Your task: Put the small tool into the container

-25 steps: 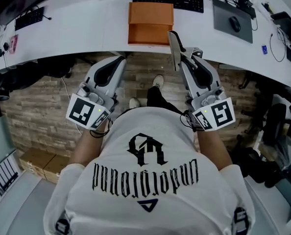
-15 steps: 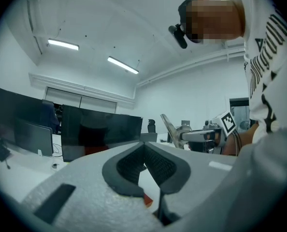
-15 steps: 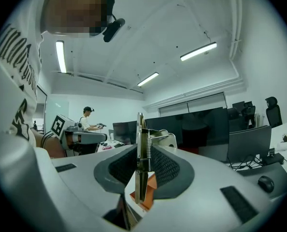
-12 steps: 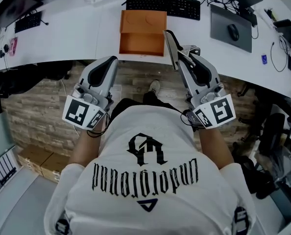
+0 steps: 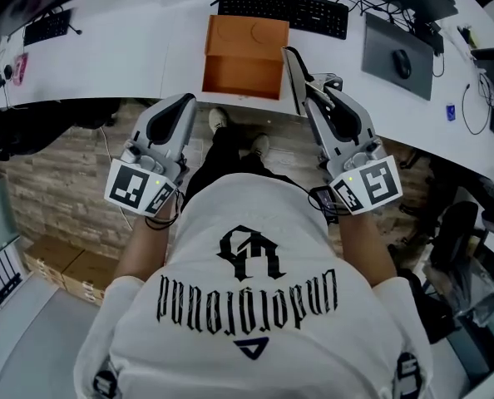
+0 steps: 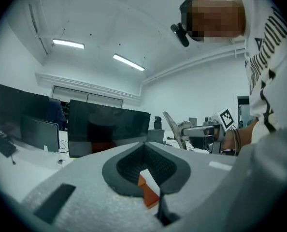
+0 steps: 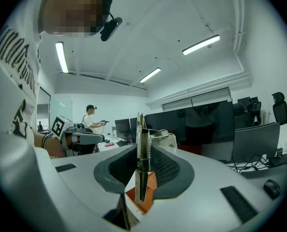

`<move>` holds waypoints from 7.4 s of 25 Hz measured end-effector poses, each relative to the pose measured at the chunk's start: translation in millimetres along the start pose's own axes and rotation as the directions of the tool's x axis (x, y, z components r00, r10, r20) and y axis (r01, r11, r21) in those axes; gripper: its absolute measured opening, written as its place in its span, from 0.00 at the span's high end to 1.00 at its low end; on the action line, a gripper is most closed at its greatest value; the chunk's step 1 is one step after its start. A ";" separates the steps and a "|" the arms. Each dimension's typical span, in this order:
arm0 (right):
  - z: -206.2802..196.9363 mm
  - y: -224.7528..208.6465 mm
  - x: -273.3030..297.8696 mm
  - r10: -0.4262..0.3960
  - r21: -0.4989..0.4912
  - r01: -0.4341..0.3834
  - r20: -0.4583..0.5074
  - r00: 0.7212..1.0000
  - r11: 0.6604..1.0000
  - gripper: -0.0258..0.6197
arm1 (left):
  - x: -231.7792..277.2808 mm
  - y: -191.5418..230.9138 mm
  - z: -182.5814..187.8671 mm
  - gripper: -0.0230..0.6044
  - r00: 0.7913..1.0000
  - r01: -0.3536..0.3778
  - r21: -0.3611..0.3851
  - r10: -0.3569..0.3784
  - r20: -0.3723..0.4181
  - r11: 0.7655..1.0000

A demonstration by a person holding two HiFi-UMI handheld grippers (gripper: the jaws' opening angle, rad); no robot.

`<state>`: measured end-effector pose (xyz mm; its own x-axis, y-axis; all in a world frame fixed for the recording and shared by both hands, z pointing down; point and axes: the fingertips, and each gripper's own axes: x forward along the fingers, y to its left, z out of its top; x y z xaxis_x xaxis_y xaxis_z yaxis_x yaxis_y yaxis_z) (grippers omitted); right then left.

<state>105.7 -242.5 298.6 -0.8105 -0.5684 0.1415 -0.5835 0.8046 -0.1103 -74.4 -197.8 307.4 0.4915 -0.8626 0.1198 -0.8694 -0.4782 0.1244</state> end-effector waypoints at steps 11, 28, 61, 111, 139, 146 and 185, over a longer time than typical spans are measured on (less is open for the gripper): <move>-21.4 -16.2 48.8 0.022 0.006 -0.022 -0.073 0.997 1.000 0.82 | 17.3 32.3 -15.2 0.94 0.998 0.028 -0.031 -0.030 -0.047 0.999; -84.3 -13.0 133.5 0.118 -0.003 -0.123 -0.248 0.961 0.992 0.82 | 57.3 94.7 -76.0 0.94 0.989 0.067 -0.068 -0.076 -0.129 0.995; -277.9 -4.3 182.7 0.255 0.075 -0.275 -0.657 0.709 0.958 0.82 | 105.3 129.9 -242.1 0.94 0.887 0.150 -0.168 -0.207 -0.412 0.974; -364.5 -1.9 207.7 0.341 0.161 -0.396 -0.831 0.440 0.904 0.81 | 121.3 143.5 -279.3 0.94 0.859 0.155 -0.235 -0.248 -0.448 0.960; -303.1 -15.5 167.5 0.116 -0.094 -0.284 -0.758 0.642 0.954 0.67 | 91.6 78.0 -240.1 0.94 0.895 0.160 -0.149 -0.207 -0.396 0.976; -257.1 -7.6 144.9 0.101 -0.129 -0.253 -0.678 0.728 0.959 0.68 | 87.5 54.7 -205.7 0.94 0.918 0.160 -0.093 -0.183 -0.351 0.983; 35.3 30.7 10.1 0.161 -0.264 -0.175 -0.074 0.984 0.949 0.94 | 21.0 -44.2 35.7 0.94 0.997 0.066 0.106 -0.071 0.042 0.992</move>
<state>77.8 -229.7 261.8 -0.8878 -0.4174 0.1940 -0.3985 0.9079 0.1301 -27.4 -200.7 269.3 0.5491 -0.8328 0.0696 -0.8356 -0.5487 0.0270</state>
